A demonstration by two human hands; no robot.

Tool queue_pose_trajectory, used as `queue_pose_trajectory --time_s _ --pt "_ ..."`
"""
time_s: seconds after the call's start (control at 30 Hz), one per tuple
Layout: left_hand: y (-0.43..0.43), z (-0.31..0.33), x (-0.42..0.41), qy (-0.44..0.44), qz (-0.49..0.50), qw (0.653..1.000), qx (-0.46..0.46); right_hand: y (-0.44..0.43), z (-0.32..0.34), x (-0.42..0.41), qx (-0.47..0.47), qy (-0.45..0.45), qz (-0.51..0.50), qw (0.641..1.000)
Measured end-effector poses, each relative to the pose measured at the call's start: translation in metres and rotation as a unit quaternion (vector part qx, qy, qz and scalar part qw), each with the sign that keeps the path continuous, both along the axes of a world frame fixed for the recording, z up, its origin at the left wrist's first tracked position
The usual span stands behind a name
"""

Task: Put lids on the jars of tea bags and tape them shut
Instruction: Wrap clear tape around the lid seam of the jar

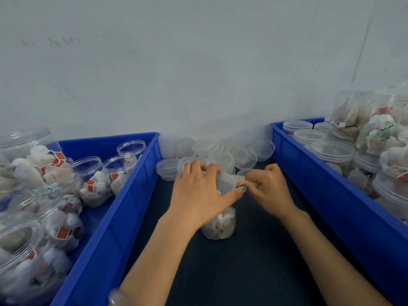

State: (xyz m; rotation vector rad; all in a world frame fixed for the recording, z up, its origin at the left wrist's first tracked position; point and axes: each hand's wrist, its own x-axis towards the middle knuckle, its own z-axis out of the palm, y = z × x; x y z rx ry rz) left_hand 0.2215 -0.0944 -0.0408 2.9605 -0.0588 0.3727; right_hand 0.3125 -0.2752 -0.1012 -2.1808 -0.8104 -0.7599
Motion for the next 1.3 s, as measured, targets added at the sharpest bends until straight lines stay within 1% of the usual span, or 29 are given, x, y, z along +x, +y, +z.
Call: queue_pose_trajectory --time_s 0.07,0.1,0.2,0.27,0.37,0.47,0.57,0.67,0.8,0.87,0.93,1.0,1.07,1.13,1.17,1.23,1.27,1.3 --pt "0.001 0.004 -0.001 0.016 0.031 0.999 0.025 -0.003 0.002 -0.001 -0.005 -0.011 0.006 1.000" --pt "0.002 0.006 -0.001 0.024 0.030 0.999 0.034 -0.005 0.002 -0.002 -0.012 -0.026 0.005 1.000" --pt "0.010 0.018 -0.001 0.038 -0.005 0.998 0.058 -0.010 0.003 -0.004 -0.044 -0.122 -0.019 0.991" --pt "0.018 0.025 0.000 0.056 -0.018 0.997 0.049 -0.013 0.001 -0.005 -0.062 -0.183 -0.046 0.980" --pt "0.029 0.034 -0.001 0.091 -0.029 0.995 0.039 -0.019 -0.005 -0.002 -0.082 -0.217 -0.074 0.970" --pt "0.039 0.041 -0.004 0.128 -0.062 0.990 0.001 -0.025 -0.005 -0.001 -0.068 -0.198 -0.092 0.973" --pt "0.041 0.045 -0.006 0.173 -0.109 0.978 -0.051 -0.022 0.000 -0.002 -0.040 -0.177 -0.101 0.978" --pt "0.038 0.044 -0.006 0.209 -0.150 0.964 -0.071 -0.017 0.004 -0.004 -0.023 -0.159 -0.088 0.983" --pt "0.038 0.040 -0.005 0.226 -0.174 0.953 -0.100 -0.012 0.007 -0.006 -0.017 -0.134 -0.077 0.988" --pt "0.039 0.035 -0.006 0.216 -0.173 0.954 -0.117 -0.010 0.007 -0.007 -0.016 -0.130 -0.080 0.988" --pt "0.034 0.026 -0.007 0.183 -0.160 0.958 -0.149 -0.008 0.008 -0.007 -0.019 -0.119 -0.081 0.989" --pt "0.023 0.014 -0.007 0.114 -0.132 0.968 -0.181 -0.004 0.008 -0.008 -0.030 -0.103 -0.082 0.991" --pt "0.012 0.004 -0.007 0.044 -0.104 0.978 -0.177 -0.001 0.007 -0.010 -0.033 -0.087 -0.073 0.993" --pt "0.007 0.001 -0.004 0.008 -0.106 0.980 -0.165 -0.002 0.007 -0.010 -0.028 -0.072 -0.062 0.995" --pt "0.008 0.002 -0.002 0.004 -0.115 0.979 -0.170 -0.003 0.006 -0.010 -0.029 -0.064 -0.059 0.996" --pt "0.011 0.007 -0.002 0.025 -0.120 0.976 -0.182 -0.003 0.006 -0.010 -0.025 -0.056 -0.054 0.997" --pt "0.013 0.009 -0.002 0.043 -0.108 0.979 -0.168 -0.003 0.006 -0.010 -0.018 -0.055 -0.051 0.997" --pt "0.013 0.011 -0.003 0.058 -0.085 0.987 -0.123 -0.003 0.007 -0.011 -0.011 -0.054 -0.050 0.997"
